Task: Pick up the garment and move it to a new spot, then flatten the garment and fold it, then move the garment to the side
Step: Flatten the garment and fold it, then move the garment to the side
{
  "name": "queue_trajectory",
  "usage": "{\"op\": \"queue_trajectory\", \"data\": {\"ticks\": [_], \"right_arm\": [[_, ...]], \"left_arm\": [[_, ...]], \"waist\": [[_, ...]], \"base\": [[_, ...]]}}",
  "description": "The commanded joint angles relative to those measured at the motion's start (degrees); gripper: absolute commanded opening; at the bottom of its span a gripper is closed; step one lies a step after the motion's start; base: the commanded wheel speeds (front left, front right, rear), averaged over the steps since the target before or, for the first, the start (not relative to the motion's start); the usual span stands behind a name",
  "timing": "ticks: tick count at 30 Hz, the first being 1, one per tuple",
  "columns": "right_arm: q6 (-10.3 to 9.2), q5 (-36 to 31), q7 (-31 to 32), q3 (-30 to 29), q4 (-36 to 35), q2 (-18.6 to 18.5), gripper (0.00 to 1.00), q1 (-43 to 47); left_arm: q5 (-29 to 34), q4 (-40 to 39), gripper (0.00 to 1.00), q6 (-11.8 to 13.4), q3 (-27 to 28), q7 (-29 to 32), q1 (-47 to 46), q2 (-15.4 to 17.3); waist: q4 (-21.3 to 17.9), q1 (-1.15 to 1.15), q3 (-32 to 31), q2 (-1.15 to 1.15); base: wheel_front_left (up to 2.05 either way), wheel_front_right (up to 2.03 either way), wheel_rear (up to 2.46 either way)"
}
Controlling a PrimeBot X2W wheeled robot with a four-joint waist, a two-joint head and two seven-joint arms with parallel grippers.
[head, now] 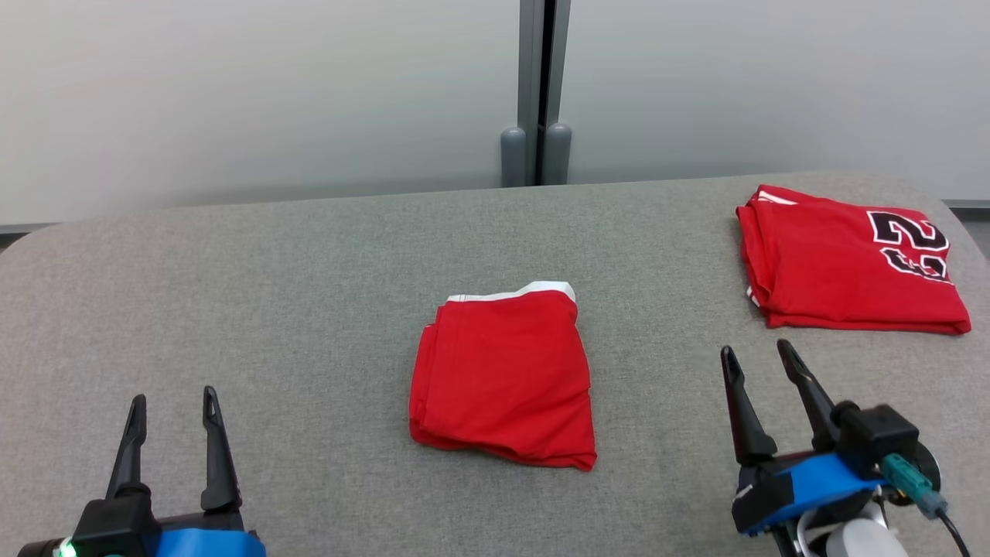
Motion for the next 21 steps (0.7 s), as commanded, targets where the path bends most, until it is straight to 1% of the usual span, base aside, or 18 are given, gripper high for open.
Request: {"op": "queue_trajectory", "data": {"ticks": [1, 8, 15, 21], "right_arm": [[0.01, -0.34, -0.16, -0.32, -0.68, 0.04, 1.00, 1.39], [0.01, -0.96, -0.16, -1.83, -1.84, 0.13, 1.00, 4.81], [0.01, -0.70, 2.16, -2.65, -1.86, 0.13, 1.00, 5.75], [0.01, -0.30, 3.54, -2.70, -2.29, 0.13, 1.00, 5.88]], "left_arm": [[0.20, 0.01, 1.00, -0.20, 0.02, -0.24, 0.64, 0.47], [0.02, 0.60, 1.00, -0.85, -0.17, -0.24, 2.20, 0.83], [-0.44, 2.49, 1.00, -1.49, -0.86, -0.16, 1.21, 1.37], [-1.51, 3.09, 1.00, -1.43, -0.99, 1.87, 0.37, 1.43]], "waist": [[-0.23, 0.01, -0.35, 0.01], [-0.27, 0.01, -1.42, 0.01], [0.66, 0.01, -1.87, 0.01], [1.16, 0.01, -2.33, 0.01]], "base": [[0.00, 0.00, 0.00], [0.00, 0.00, 0.00], [0.00, 0.00, 0.00], [0.00, 0.00, 0.00]]}}
